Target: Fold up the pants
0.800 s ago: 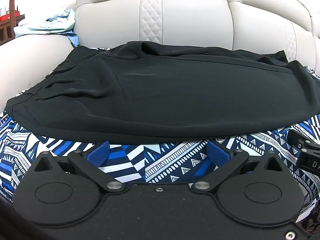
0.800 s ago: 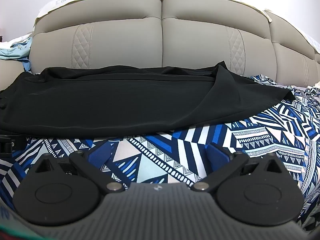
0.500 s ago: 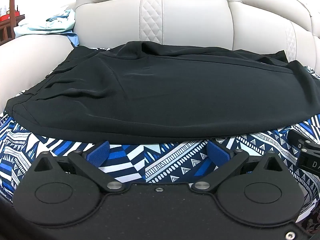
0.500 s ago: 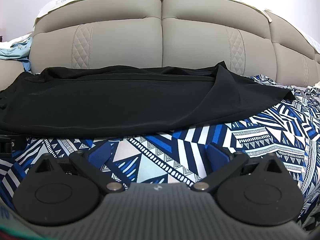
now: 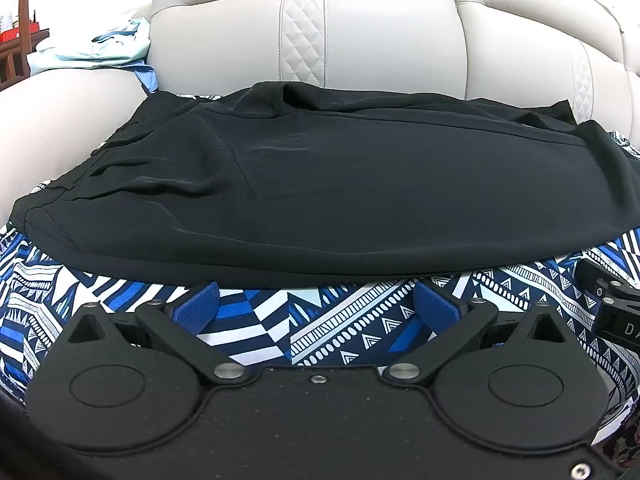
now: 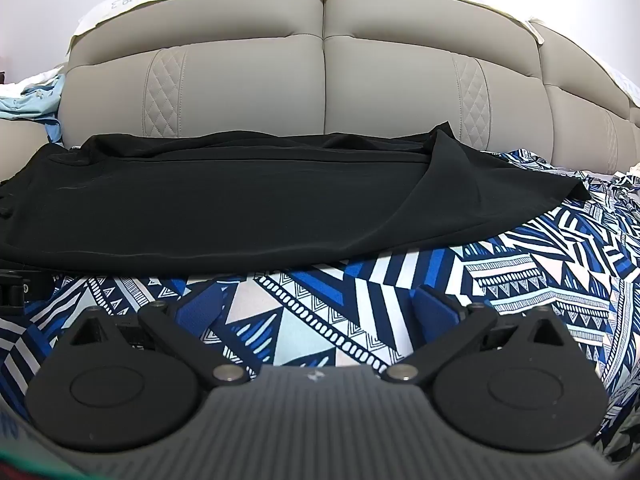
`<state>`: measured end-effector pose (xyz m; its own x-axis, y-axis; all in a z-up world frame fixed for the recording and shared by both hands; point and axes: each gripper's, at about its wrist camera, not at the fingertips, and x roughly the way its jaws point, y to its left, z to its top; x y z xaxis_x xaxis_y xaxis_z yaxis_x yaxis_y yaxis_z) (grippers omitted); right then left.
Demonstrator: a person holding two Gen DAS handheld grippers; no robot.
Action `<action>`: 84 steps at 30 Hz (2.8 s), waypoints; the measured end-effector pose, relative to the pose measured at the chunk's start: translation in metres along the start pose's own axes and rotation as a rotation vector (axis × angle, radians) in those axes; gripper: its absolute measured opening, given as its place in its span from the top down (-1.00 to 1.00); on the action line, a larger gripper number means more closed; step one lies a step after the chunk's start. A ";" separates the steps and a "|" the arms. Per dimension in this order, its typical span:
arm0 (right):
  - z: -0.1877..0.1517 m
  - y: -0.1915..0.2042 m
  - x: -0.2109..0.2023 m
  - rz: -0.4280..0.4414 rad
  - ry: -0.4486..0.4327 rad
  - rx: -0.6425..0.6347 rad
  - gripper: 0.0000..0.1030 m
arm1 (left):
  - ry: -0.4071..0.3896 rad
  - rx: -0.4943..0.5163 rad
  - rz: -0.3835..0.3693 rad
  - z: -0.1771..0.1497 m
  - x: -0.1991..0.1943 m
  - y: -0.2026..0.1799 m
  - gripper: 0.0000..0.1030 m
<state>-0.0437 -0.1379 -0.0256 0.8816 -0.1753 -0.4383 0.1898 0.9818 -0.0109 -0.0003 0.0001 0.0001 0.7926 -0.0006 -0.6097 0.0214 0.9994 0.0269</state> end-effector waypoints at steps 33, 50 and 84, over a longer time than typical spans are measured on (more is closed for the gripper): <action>0.021 -0.031 -0.013 0.092 -0.006 -0.007 -0.98 | 0.061 -0.052 -0.050 0.023 -0.004 0.014 -0.82; 0.114 -0.277 0.101 -0.436 0.072 0.521 -0.62 | 0.038 -0.075 0.051 0.058 0.016 0.034 -0.79; 0.140 -0.257 0.063 -0.405 0.021 0.543 -0.67 | 0.081 -0.483 0.103 0.159 0.051 0.152 -0.99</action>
<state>0.0236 -0.4114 0.0752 0.6877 -0.5142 -0.5124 0.6982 0.6619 0.2729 0.1399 0.1466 0.0989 0.7252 0.0826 -0.6836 -0.3546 0.8958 -0.2679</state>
